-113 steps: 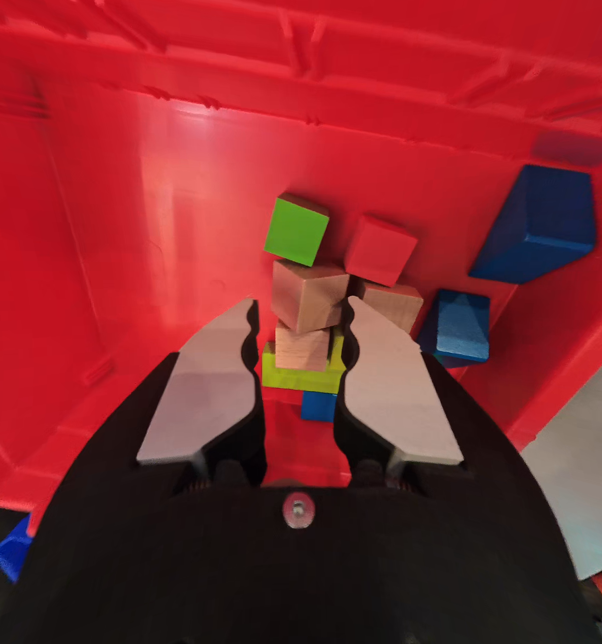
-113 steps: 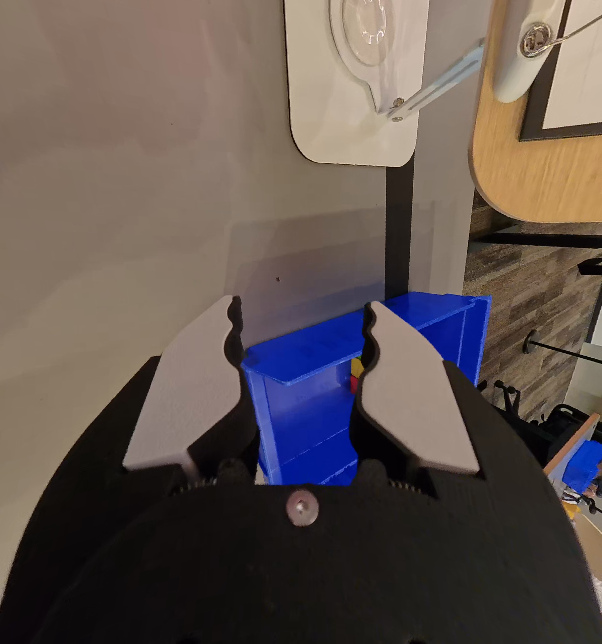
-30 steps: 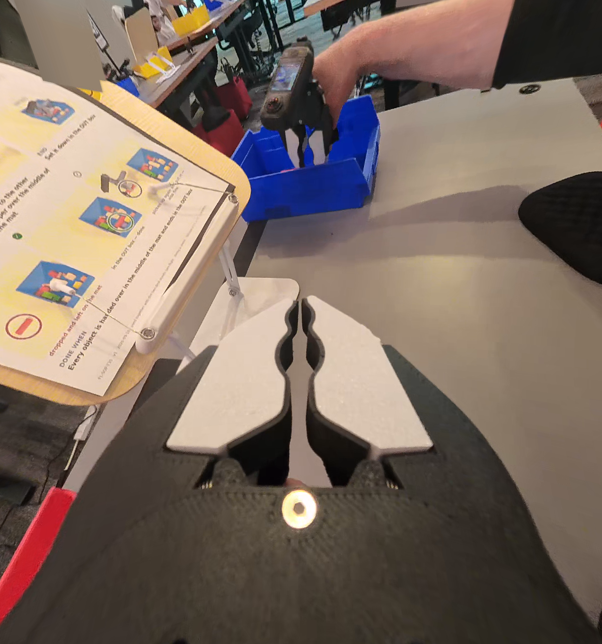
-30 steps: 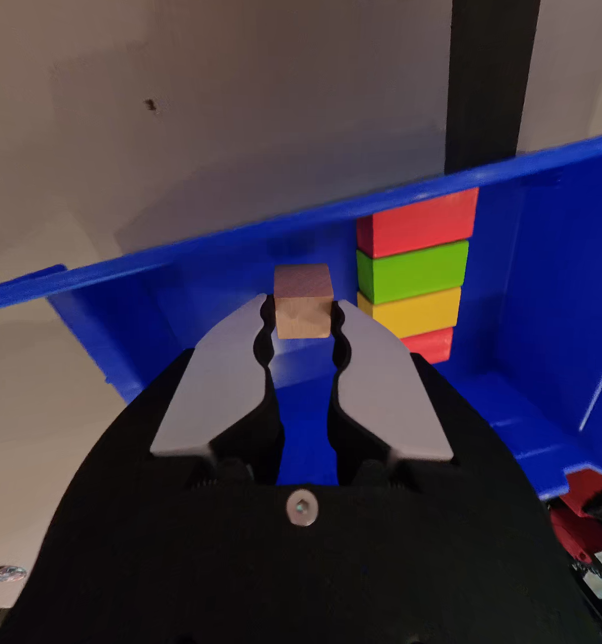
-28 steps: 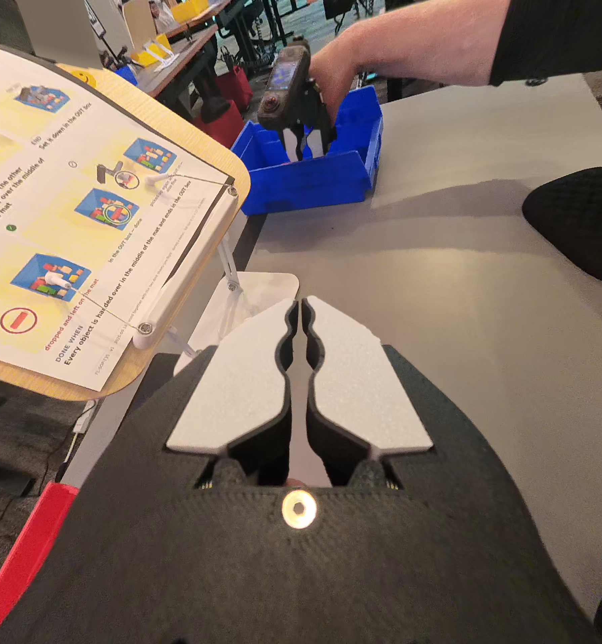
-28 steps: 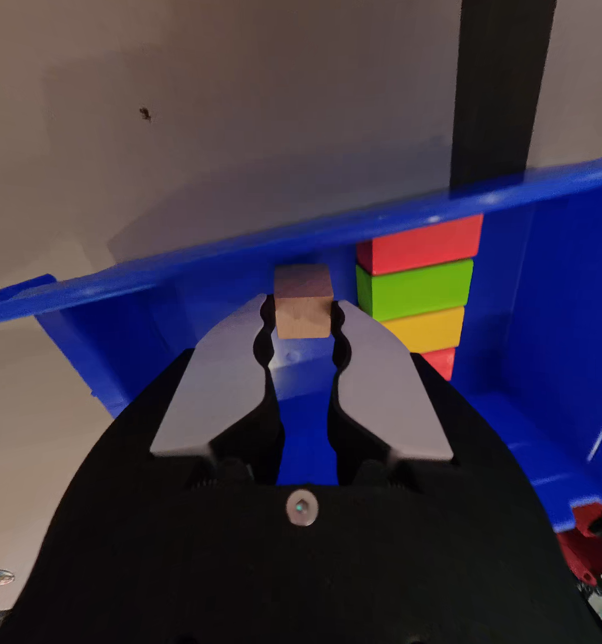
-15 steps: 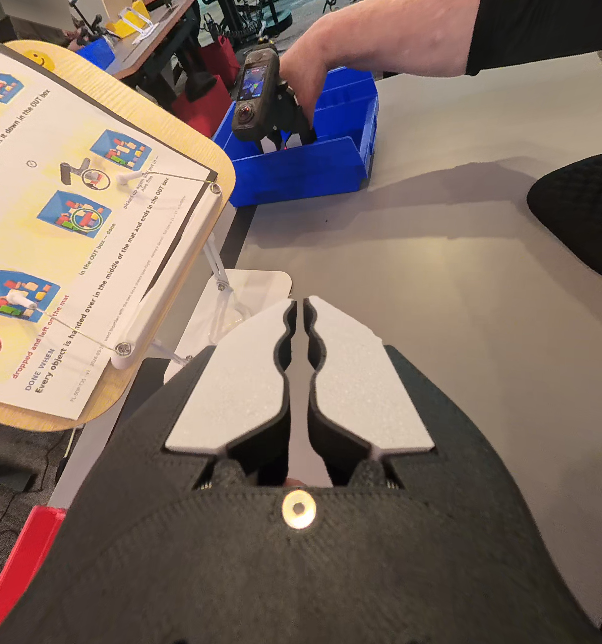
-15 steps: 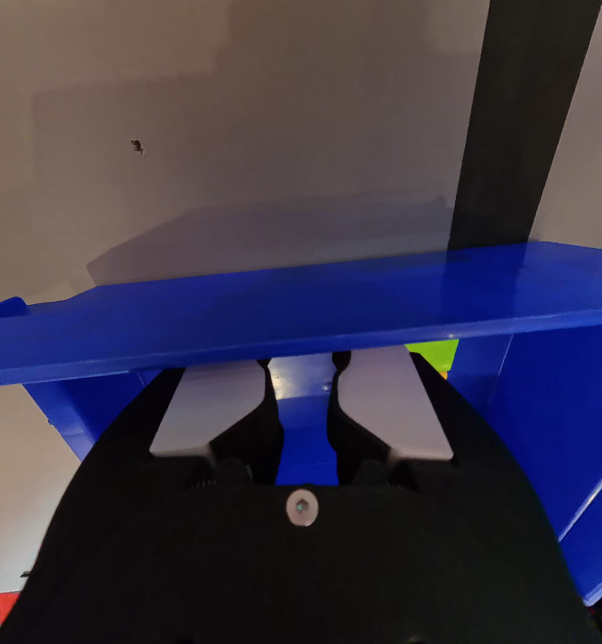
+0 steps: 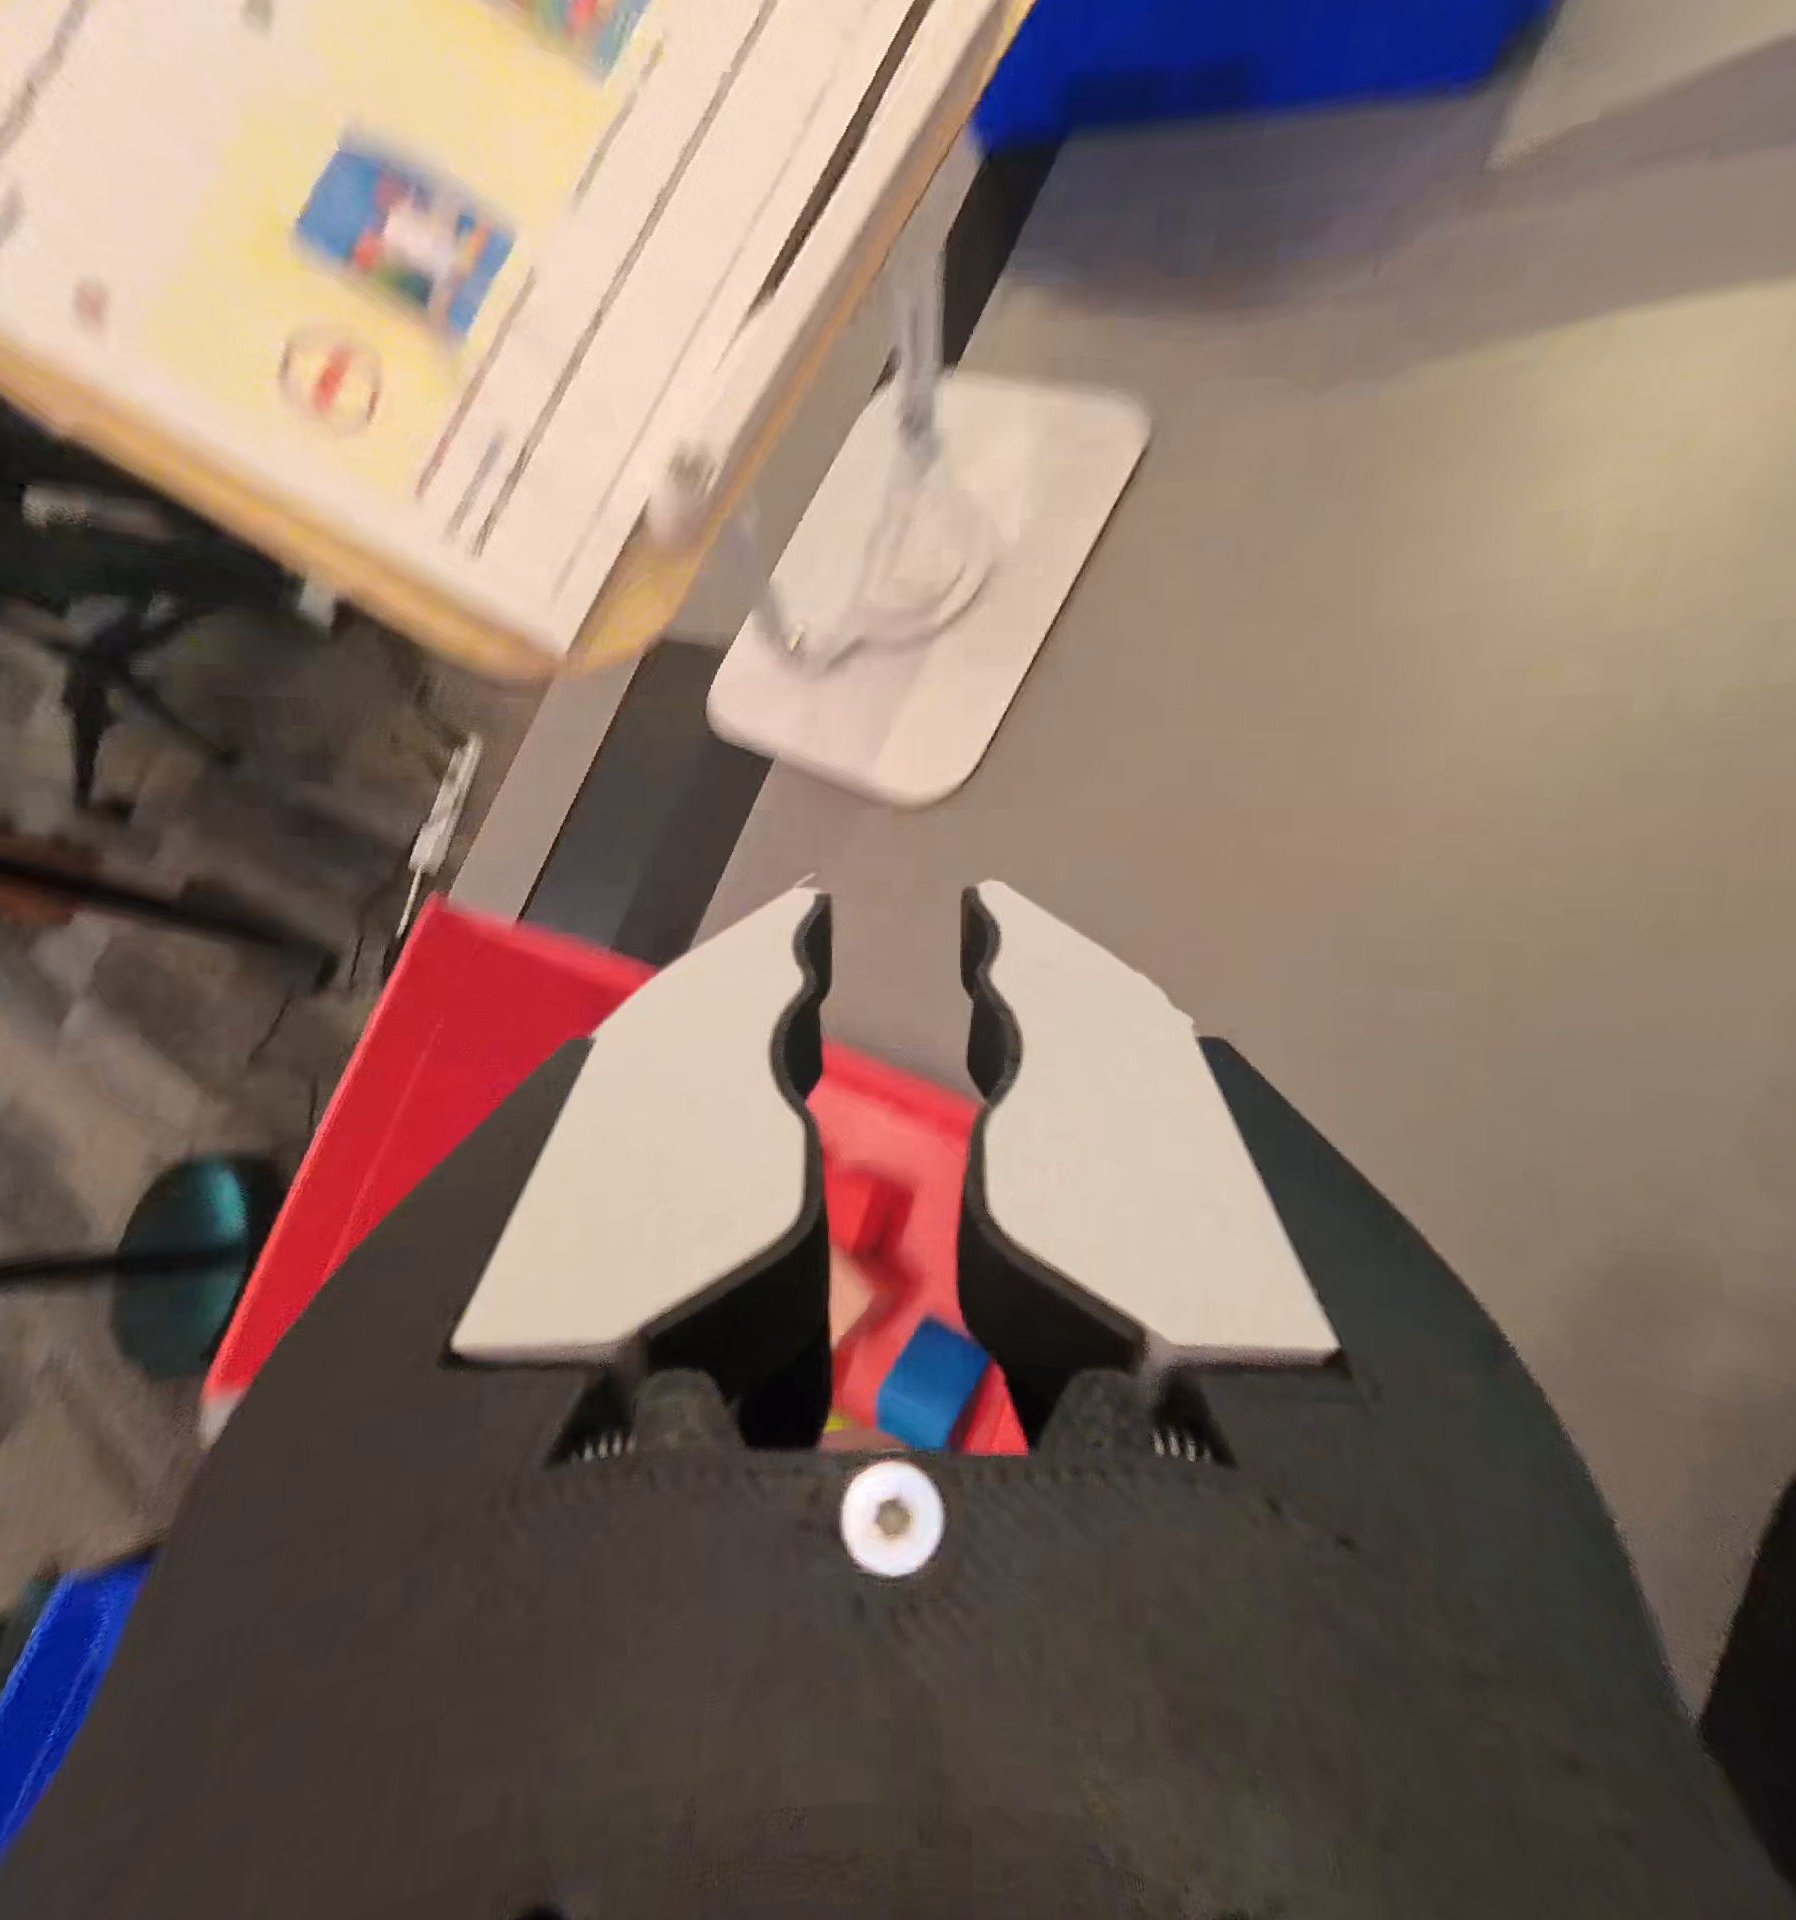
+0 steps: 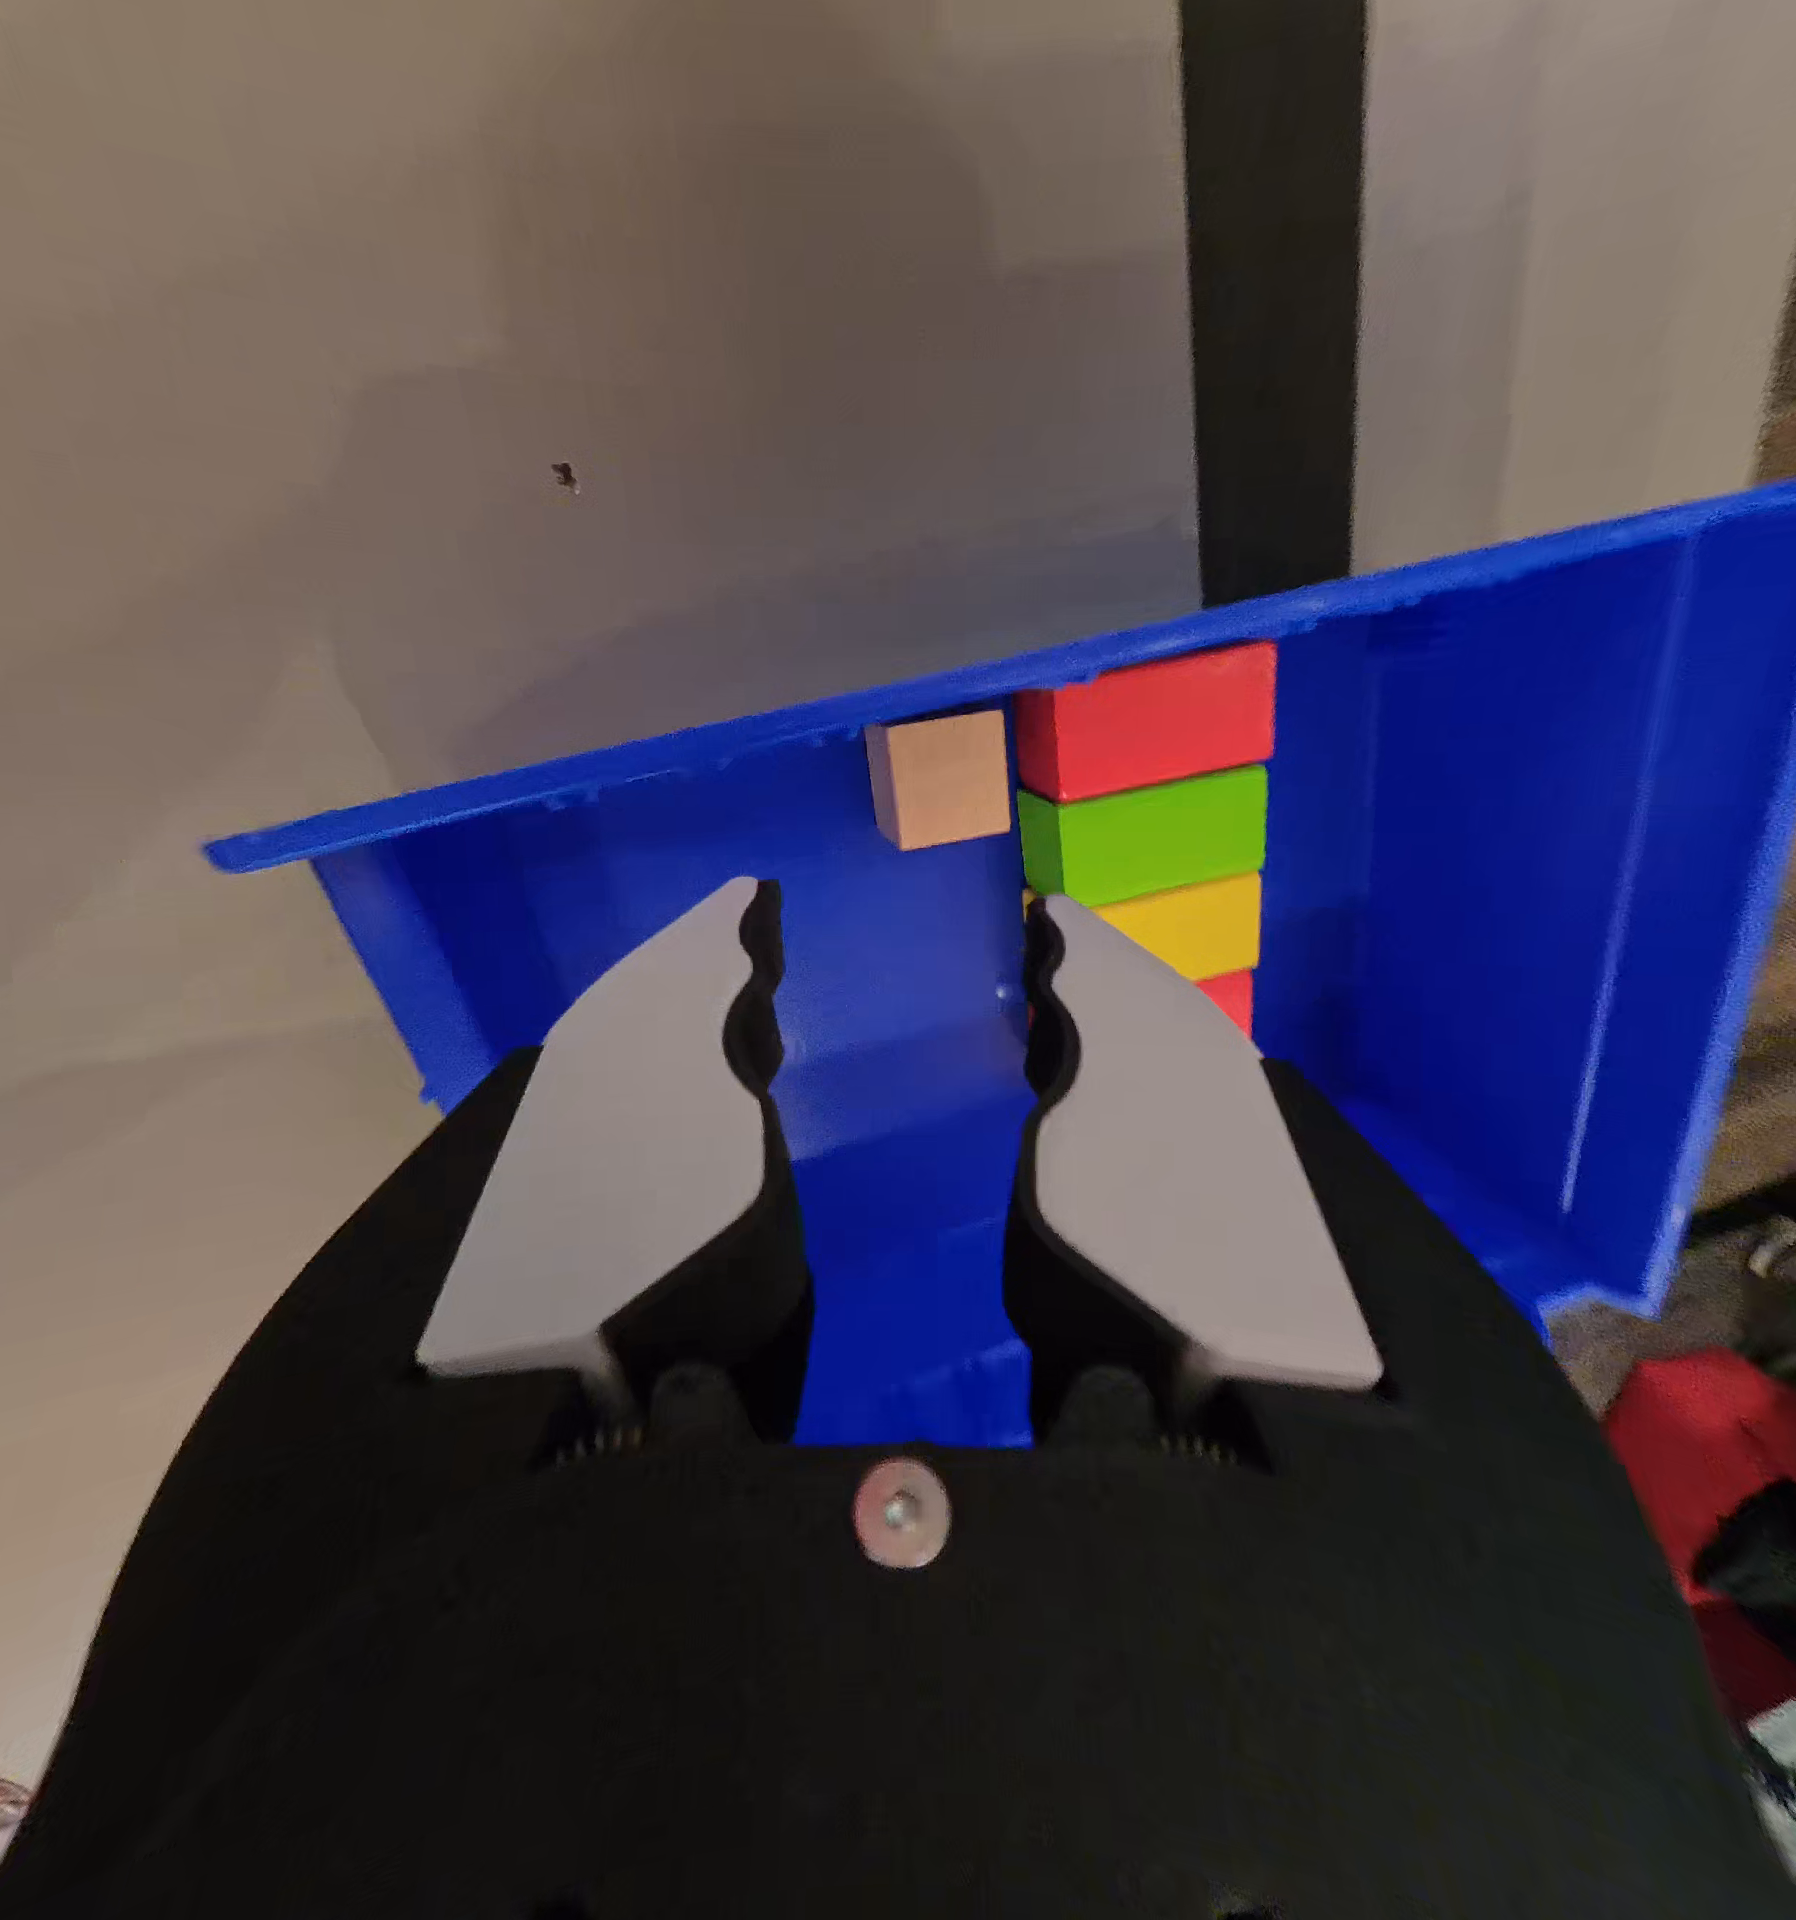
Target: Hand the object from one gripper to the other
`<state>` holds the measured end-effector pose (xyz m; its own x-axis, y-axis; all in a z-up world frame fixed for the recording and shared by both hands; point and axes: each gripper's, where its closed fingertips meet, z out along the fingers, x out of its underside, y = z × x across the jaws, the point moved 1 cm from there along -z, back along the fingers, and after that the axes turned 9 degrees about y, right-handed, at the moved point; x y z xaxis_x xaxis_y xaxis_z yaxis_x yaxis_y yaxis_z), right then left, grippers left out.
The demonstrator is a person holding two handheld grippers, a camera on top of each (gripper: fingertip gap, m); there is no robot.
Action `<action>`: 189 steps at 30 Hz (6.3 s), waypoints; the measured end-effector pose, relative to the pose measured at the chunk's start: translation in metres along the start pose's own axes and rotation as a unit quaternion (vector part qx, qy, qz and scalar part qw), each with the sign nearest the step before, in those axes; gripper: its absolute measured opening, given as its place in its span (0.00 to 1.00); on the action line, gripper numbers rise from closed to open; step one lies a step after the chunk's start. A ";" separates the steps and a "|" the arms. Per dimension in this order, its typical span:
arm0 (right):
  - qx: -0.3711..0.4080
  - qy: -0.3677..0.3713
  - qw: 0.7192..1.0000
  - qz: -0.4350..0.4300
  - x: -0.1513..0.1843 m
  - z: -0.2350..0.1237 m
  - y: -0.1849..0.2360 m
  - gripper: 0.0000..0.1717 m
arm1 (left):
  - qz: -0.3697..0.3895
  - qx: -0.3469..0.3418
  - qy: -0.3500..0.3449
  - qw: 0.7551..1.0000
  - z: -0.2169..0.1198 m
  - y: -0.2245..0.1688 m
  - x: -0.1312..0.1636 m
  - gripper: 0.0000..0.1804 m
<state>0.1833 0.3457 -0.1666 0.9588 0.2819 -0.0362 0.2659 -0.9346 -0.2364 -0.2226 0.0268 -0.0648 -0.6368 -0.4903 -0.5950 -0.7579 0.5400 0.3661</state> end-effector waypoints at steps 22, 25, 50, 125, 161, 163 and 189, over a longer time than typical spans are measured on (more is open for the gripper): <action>0.047 -0.027 0.998 -0.025 -0.041 -0.036 0.074 0.22 | 0.088 0.066 0.365 0.924 0.096 0.083 0.209 0.20; 0.047 -0.030 0.998 -0.029 -0.045 -0.035 0.075 0.22 | 0.091 0.077 0.395 0.911 0.099 0.086 0.222 0.21; 0.099 -0.555 0.818 -0.117 -0.292 -0.206 0.181 0.28 | 0.092 0.007 -0.255 0.962 -0.010 -0.055 -0.117 0.18; 0.101 0.013 0.995 -0.006 -0.025 -0.043 0.041 0.26 | -0.044 -0.004 0.081 0.996 0.019 0.041 0.083 0.22; 0.090 -0.539 0.833 -0.090 -0.319 -0.193 0.181 0.25 | 0.014 0.049 -0.237 0.970 -0.015 -0.038 -0.064 0.20; 0.090 -0.569 0.813 -0.087 -0.326 -0.201 0.182 0.24 | 0.025 0.067 -0.265 0.961 -0.019 -0.057 -0.089 0.20; 0.116 -0.510 0.850 -0.054 -0.195 -0.223 0.119 0.17 | 0.020 0.098 -0.316 0.943 -0.026 -0.076 -0.140 0.16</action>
<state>0.0502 0.1316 0.0286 0.3123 0.5153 -0.7981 0.2058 -0.8568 -0.4728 -0.0800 0.0362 0.0094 -0.4052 0.0048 -0.9142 -0.6547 0.6964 0.2939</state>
